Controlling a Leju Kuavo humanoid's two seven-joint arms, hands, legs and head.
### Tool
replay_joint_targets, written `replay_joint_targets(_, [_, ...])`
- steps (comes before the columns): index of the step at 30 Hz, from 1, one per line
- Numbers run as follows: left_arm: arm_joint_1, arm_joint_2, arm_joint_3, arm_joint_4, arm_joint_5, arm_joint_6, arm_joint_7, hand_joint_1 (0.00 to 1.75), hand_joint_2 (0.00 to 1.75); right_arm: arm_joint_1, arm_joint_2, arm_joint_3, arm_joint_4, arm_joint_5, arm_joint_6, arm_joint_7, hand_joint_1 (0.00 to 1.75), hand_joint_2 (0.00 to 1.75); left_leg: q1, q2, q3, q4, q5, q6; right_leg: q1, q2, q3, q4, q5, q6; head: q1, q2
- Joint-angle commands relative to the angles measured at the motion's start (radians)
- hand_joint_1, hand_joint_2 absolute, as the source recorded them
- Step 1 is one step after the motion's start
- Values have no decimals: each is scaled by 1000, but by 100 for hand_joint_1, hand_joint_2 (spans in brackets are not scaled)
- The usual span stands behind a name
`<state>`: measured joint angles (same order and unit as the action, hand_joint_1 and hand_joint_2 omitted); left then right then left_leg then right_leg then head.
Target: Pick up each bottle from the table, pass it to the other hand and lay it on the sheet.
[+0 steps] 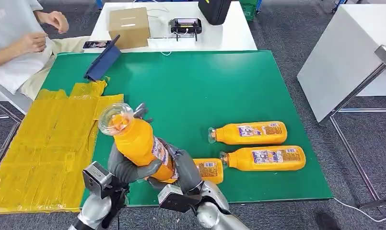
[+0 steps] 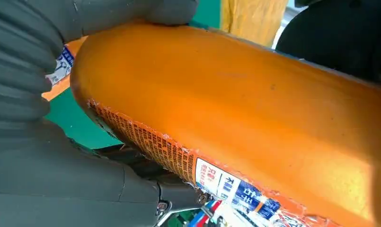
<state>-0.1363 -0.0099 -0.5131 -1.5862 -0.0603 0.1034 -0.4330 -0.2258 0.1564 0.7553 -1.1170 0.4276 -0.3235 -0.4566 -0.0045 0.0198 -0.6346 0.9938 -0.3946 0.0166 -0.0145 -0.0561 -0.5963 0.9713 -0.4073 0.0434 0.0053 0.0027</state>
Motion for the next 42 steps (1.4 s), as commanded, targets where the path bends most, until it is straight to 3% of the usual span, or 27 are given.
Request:
replay_joint_targets(1, [-57,4,-36,71,12,2,5,175,175,-2,-42,53,-20,9,-44,1,175,175,1,-2,2,0,-1,-1,1,1,3,-1,-1,-1,0,0])
replay_joint_targets(7, [-86,20,31,67,-24,65,-2,175,175,52,-68,-22,-182,-7,-85,-4,175,175,1,-3,3,0,-1,-1,0,1,3,0,-1,-1,0,0])
replay_joint_targets(20, [-85,18,33,68,-25,63,-1,175,175,58,-68,-26,-190,-7,-82,-1,175,175,1,-1,3,0,-1,-1,0,3,4,-1,-1,-1,0,0])
replay_joint_targets(21, [-91,17,44,69,-69,114,0,175,175,69,-59,-51,-203,-17,-112,-21,134,175,1,-1,2,0,-1,-1,0,2,3,0,-1,-1,0,0])
replay_joint_targets(22, [-109,24,54,72,-112,158,0,175,175,81,-59,-73,-238,-25,-133,-31,0,175,1,-1,5,0,-2,-1,1,4,6,-1,-2,-2,0,0])
replay_joint_targets(25, [-218,39,113,140,-432,403,75,175,175,131,-80,-170,-413,-79,-161,-33,0,175,1,-4,2,1,-1,-1,1,0,3,1,-2,-1,0,0])
replay_joint_targets(27, [-329,43,153,245,-710,478,209,175,175,158,-109,-240,-529,-58,-188,-32,0,175,2,-7,3,3,-3,-2,1,0,5,3,-4,-2,0,0])
replay_joint_targets(30, [-516,76,194,498,-1277,525,472,175,175,181,-130,-321,-643,-31,-194,-36,0,175,2,-11,2,2,0,-2,1,-5,4,2,-2,-2,0,0])
replay_joint_targets(32, [-596,89,202,646,-1483,510,553,175,175,192,-134,-348,-681,-16,-208,-43,0,175,2,-11,2,2,2,0,1,-6,5,2,-2,-2,0,0])
replay_joint_targets(33, [-672,166,60,749,-1511,455,694,175,175,195,-139,-357,-698,-4,-214,-47,0,175,2,-11,3,2,2,0,1,-4,7,1,-2,-2,0,0])
replay_joint_targets(34, [-709,187,-4,822,-1511,432,739,175,175,199,-143,-365,-709,2,-219,-46,0,175,1,-7,3,1,3,0,1,-2,5,1,0,-1,0,0])
replay_joint_targets(38, [-814,252,-96,1122,-1511,385,797,175,175,213,-168,-402,-744,9,-250,-49,0,175,2,-5,5,1,3,-2,1,-1,7,1,2,-4,0,0])
replay_joint_targets(40, [-820,276,-117,1201,-1511,364,781,175,175,220,-185,-411,-745,10,-248,-51,0,175,3,0,10,2,0,-4,2,8,9,2,-1,-7,0,0])
replay_joint_targets(41, [-800,283,-61,1231,-1461,347,686,175,175,221,-196,-413,-738,6,-240,-51,0,175,3,2,9,2,0,-3,1,8,7,1,0,-5,2,0])
replay_joint_targets(42, [-786,293,-60,1255,-1484,314,691,175,175,221,-201,-415,-729,7,-234,-52,0,175,2,0,9,-1,3,-2,1,7,10,-1,1,-5,1,0])
